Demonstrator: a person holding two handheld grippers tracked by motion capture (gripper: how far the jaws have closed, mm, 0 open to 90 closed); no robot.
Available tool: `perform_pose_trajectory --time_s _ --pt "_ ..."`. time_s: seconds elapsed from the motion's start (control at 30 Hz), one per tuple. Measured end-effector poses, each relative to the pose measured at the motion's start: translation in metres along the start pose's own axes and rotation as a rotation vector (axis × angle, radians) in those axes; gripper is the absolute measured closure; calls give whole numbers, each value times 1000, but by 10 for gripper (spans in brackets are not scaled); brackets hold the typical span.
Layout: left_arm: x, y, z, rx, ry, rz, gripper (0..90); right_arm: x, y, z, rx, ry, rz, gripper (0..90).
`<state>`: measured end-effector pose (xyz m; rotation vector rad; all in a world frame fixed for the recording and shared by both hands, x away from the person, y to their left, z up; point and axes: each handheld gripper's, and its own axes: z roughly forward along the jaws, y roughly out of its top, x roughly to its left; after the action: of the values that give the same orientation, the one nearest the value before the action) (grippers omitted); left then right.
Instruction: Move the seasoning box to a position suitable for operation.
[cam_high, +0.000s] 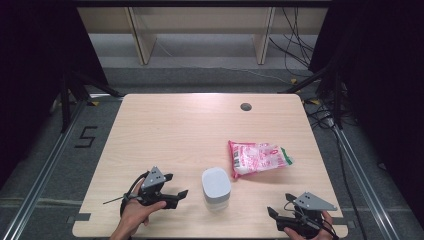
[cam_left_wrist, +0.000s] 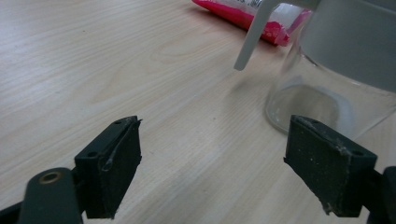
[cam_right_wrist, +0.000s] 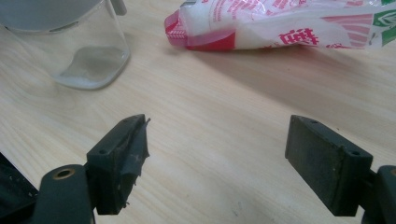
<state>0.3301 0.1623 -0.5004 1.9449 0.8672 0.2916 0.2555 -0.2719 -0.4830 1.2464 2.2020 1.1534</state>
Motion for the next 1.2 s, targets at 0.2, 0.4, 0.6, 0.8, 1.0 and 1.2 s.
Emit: perform_pose_trajectory --time_s 0.2,0.4,0.6,0.8,1.0,1.2 --pt "1 0 1 1 9 21 201 -1 0 0 -14 -11 -14 217" --pt "1 1 1 -16 15 27 262 0 0 2 -10 12 -12 218" --pt "3 3 4 -12 0 50 386 3 0 2 5 10 19 217" --pt "-2 10 6 -54 -2 95 745 1 1 4 -2 9 -17 217" --pt "-13 18 18 -69 -41 151 863 0 1 5 5 20 -34 217" --pt "-22 20 34 -55 -87 176 881 -1 1 7 13 21 -38 218"
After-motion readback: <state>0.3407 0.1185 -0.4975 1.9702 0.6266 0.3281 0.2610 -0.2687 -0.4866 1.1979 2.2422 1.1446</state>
